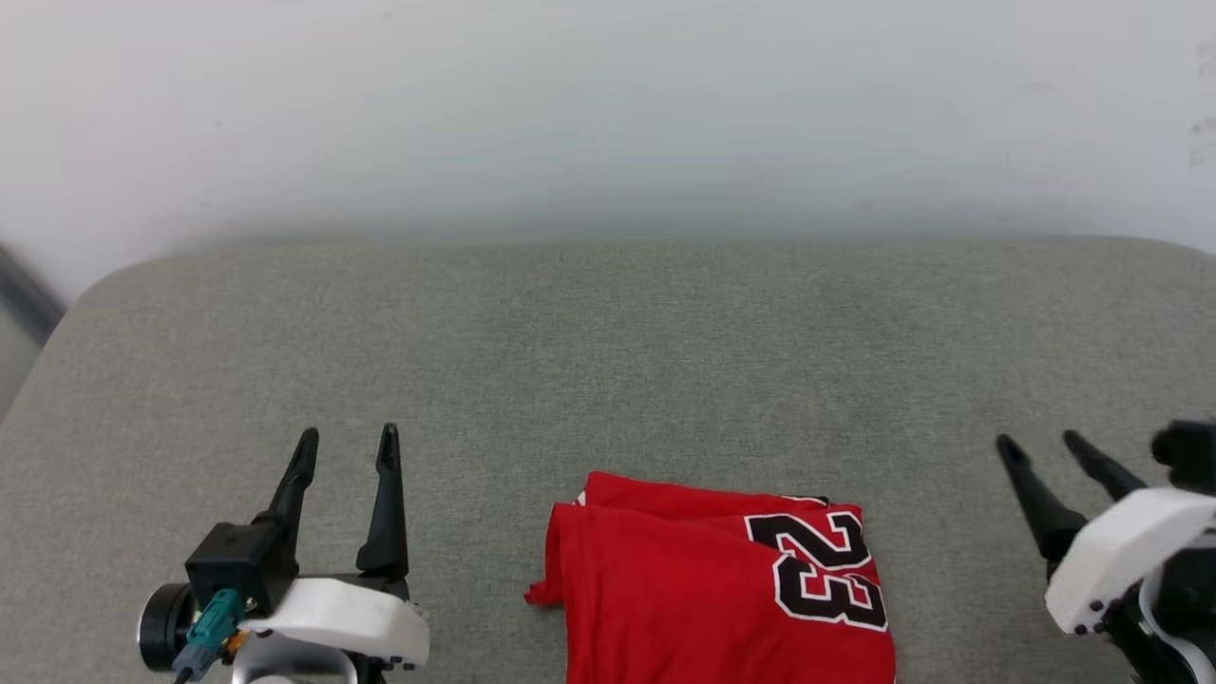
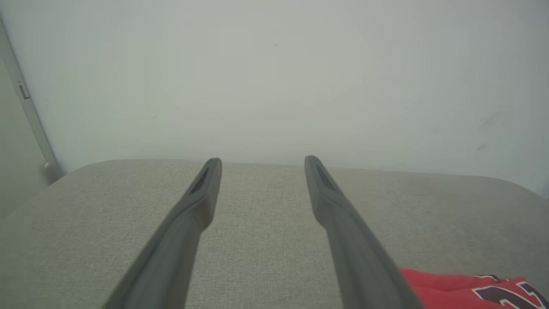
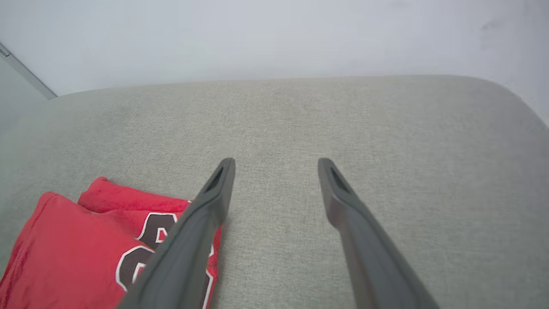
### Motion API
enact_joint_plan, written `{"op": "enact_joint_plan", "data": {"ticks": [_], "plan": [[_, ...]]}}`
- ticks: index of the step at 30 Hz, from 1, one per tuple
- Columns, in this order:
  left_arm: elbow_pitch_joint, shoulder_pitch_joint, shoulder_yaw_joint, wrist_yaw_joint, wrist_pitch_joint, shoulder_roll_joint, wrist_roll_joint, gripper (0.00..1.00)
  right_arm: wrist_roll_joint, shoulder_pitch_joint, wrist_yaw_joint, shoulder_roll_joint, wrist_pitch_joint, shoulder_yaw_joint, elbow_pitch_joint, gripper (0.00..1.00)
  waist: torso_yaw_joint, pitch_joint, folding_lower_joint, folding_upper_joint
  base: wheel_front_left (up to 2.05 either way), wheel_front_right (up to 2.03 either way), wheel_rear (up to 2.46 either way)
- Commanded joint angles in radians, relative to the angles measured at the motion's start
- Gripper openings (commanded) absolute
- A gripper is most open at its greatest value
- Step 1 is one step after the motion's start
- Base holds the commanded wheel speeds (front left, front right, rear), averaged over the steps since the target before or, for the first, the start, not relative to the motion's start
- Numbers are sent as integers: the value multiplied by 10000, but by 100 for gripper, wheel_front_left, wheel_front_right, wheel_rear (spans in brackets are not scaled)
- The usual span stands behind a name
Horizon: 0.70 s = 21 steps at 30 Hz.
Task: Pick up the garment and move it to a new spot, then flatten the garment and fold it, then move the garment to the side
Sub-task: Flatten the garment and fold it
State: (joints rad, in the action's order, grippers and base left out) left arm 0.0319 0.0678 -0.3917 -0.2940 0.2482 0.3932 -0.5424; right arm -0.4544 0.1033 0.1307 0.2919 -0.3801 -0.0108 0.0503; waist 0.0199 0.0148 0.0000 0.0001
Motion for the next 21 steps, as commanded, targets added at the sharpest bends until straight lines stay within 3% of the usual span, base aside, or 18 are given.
{"op": "enact_joint_plan", "data": {"ticks": [1,6,10,21], "plan": [[-22,-174,28,-92,35,12,-31,100,240,-240,0,-139,420,198,-188,100,-112,-125,0,-1,0,0,0],[-73,-569,114,-259,75,54,-36,100,1396,-1099,0,-525,2623,823,-981,100,-296,-320,0,-1,0,0,0],[-143,-749,95,-312,94,88,26,100,1657,-1534,0,-625,3564,660,-1199,100,-368,-465,0,-1,0,0,0],[-169,-1041,4,-331,93,108,136,100,1704,-2267,-2,-880,3839,314,-1385,100,-512,-687,0,-1,0,0,0]]}}
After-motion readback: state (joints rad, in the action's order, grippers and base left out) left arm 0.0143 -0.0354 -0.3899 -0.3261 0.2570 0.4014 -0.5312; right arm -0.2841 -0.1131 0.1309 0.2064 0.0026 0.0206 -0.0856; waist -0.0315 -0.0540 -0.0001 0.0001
